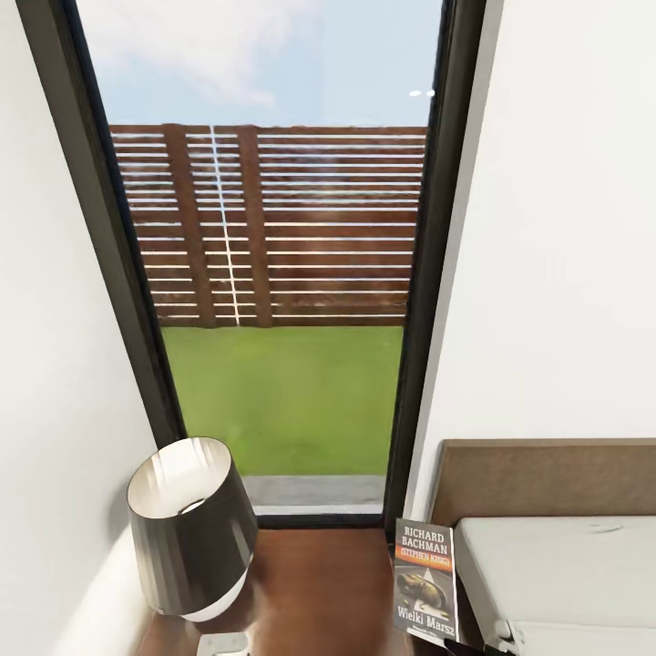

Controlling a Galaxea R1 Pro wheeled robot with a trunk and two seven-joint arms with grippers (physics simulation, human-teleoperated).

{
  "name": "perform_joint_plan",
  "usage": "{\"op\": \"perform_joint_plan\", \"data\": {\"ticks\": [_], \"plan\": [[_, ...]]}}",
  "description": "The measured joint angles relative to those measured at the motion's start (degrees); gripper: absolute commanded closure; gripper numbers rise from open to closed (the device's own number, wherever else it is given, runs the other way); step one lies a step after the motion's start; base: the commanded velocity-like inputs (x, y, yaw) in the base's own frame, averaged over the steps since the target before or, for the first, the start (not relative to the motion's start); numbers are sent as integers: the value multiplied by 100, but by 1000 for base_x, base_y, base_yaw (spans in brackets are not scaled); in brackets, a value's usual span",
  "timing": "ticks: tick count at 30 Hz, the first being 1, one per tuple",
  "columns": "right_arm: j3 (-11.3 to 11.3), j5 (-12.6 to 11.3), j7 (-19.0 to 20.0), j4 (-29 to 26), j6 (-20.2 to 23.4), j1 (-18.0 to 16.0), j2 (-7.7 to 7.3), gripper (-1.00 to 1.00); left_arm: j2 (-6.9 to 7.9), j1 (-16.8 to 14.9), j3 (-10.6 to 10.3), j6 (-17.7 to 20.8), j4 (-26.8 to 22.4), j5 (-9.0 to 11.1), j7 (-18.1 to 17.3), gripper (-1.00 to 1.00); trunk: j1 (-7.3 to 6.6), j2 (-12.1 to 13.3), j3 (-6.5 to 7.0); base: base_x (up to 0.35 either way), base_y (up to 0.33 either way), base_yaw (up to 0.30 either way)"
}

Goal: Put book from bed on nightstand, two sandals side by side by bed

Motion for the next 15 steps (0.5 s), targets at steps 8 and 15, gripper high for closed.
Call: {"op": "perform_joint_plan", "data": {"ticks": [8,15], "plan": [[-1,0,7,-7,2,1,0,100,0,0,0,0,0,0,0,-100,0,0,0,0,0,0],[1,0,2,-2,0,1,4,100,4,0,2,12,-36,5,-15,-100,0,0,0,0,0,0]]}}
